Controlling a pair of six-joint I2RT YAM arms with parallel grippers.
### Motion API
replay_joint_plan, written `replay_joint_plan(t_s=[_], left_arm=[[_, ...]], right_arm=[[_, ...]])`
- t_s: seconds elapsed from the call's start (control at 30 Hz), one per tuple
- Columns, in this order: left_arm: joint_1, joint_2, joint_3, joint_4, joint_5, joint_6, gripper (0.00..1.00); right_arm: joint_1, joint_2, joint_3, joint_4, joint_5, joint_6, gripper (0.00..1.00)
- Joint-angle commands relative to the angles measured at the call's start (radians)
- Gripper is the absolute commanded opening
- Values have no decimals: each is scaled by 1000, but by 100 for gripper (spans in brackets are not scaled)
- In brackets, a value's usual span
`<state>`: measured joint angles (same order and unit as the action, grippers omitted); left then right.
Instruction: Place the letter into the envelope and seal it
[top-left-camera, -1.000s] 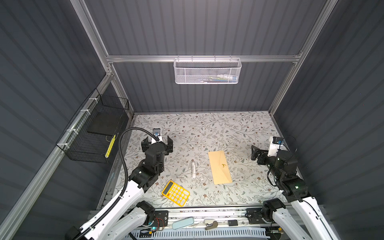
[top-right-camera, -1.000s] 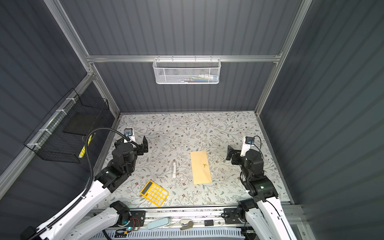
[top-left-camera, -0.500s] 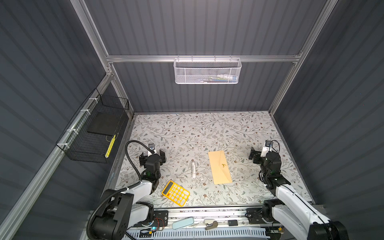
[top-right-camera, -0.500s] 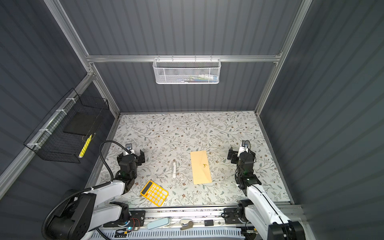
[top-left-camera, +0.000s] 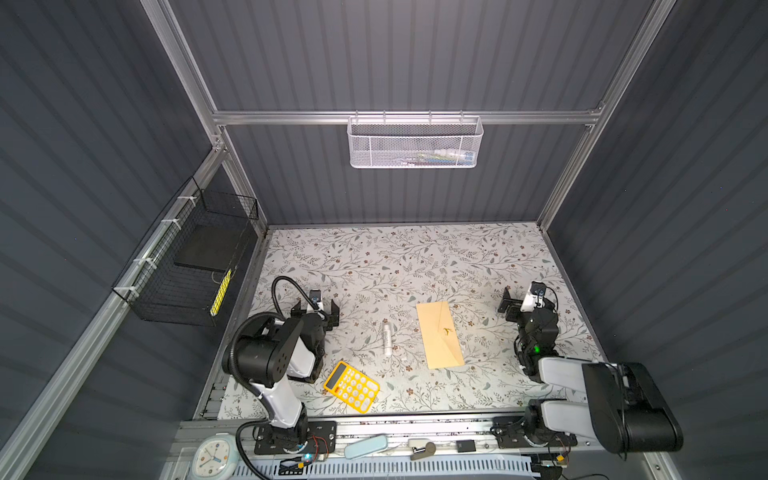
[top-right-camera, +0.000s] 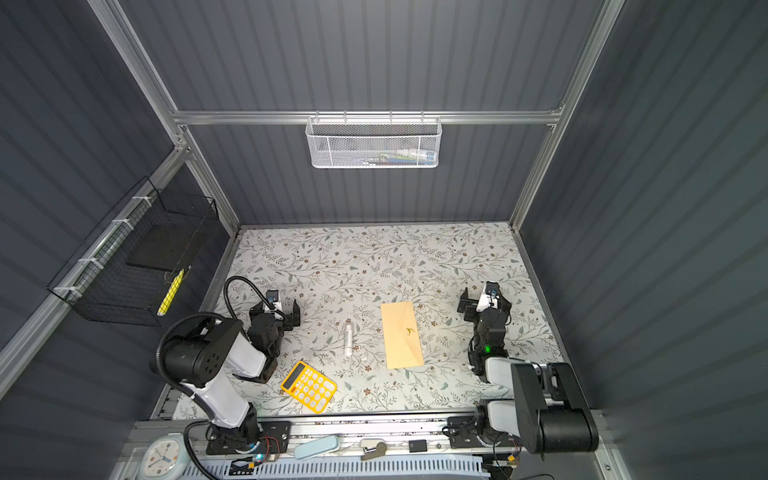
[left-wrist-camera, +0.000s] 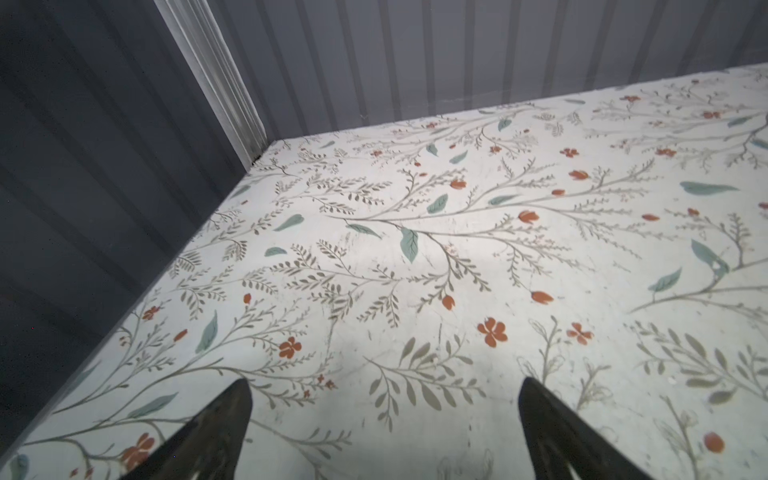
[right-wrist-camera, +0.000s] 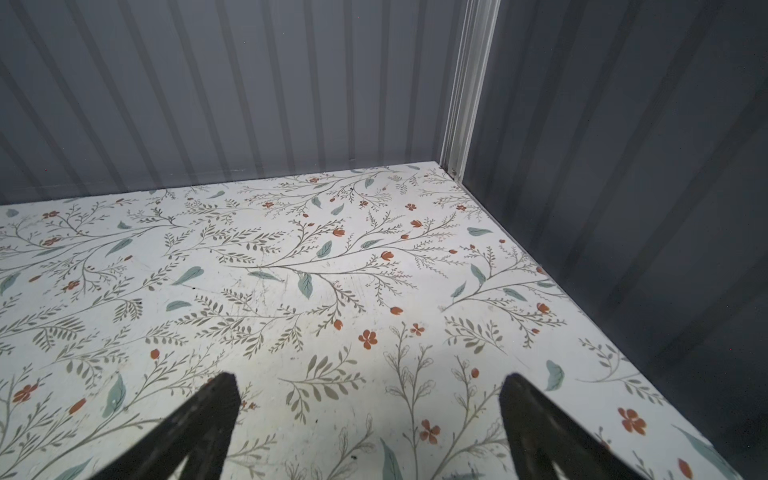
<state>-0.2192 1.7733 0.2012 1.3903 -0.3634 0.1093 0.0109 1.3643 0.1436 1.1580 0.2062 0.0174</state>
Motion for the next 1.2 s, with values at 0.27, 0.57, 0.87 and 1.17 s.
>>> replay_joint_plan(t_s=[0.27, 0.57, 0.87, 1.17], left_arm=[[89, -56, 233, -396, 79, -55, 100], [138, -56, 271, -483, 135, -100, 100], [138, -57, 270, -481, 152, -97, 100], [139, -71, 184, -336, 348, -14, 100]], right_arm=[[-42, 83, 172, -185, 1, 75, 99], [-46, 91, 156, -139, -9, 75, 99], [-42, 95, 154, -126, 2, 72, 99], [-11, 101, 64, 48, -161, -30, 99]])
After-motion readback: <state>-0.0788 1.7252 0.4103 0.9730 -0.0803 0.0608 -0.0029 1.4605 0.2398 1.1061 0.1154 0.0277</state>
